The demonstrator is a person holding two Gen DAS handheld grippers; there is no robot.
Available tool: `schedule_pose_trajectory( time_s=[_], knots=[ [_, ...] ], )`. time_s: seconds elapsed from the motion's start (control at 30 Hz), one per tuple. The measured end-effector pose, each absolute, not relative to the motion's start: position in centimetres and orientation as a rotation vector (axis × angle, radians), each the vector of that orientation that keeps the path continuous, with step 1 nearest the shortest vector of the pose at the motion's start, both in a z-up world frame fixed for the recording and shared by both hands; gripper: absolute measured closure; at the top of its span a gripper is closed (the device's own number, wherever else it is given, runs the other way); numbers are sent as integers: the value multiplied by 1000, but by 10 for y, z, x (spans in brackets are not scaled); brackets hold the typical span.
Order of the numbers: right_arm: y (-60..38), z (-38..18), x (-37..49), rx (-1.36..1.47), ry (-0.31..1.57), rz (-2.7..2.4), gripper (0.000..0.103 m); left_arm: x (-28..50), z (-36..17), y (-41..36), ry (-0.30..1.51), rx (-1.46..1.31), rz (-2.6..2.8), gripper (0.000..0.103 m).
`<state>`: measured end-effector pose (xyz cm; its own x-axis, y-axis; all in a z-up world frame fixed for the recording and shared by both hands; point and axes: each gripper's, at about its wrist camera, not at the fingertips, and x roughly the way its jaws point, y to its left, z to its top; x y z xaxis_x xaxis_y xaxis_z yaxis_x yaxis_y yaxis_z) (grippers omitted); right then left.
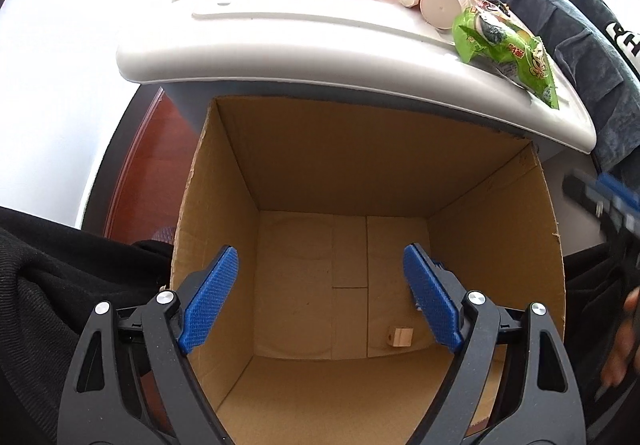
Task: Collect trash
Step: 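Drop the wooden block into the cardboard box with the left gripper while the right drops the Oreo box, then grasp the green chip bag with the right gripper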
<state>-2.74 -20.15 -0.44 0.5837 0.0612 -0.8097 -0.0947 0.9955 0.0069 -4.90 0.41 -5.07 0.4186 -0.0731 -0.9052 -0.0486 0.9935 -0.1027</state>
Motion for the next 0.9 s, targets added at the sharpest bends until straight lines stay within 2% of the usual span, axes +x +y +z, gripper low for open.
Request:
schedule_pose_trajectory(
  time_s=[0.33, 0.43, 0.63, 0.7, 0.77, 0.9],
  knots=[
    [-191, 13, 36, -132, 858, 156, 22, -43, -35, -11, 1024, -53, -32, 21],
    [-184, 13, 58, -167, 840, 203, 16, -43, -35, -16, 1016, -33, -48, 20],
    [-179, 0, 97, -145, 870, 248, 16, -44, -36, -21, 1007, 4, -51, 20],
    [-177, -9, 107, -127, 904, 265, 21, -44, -37, -22, 1006, 8, -48, 20],
    [-176, -17, 110, -84, 926, 299, 34, -45, -38, -20, 1010, 8, -42, 20],
    [-179, -13, 102, -57, 901, 289, 43, -44, -41, -19, 1022, -3, -32, 20]
  ],
)
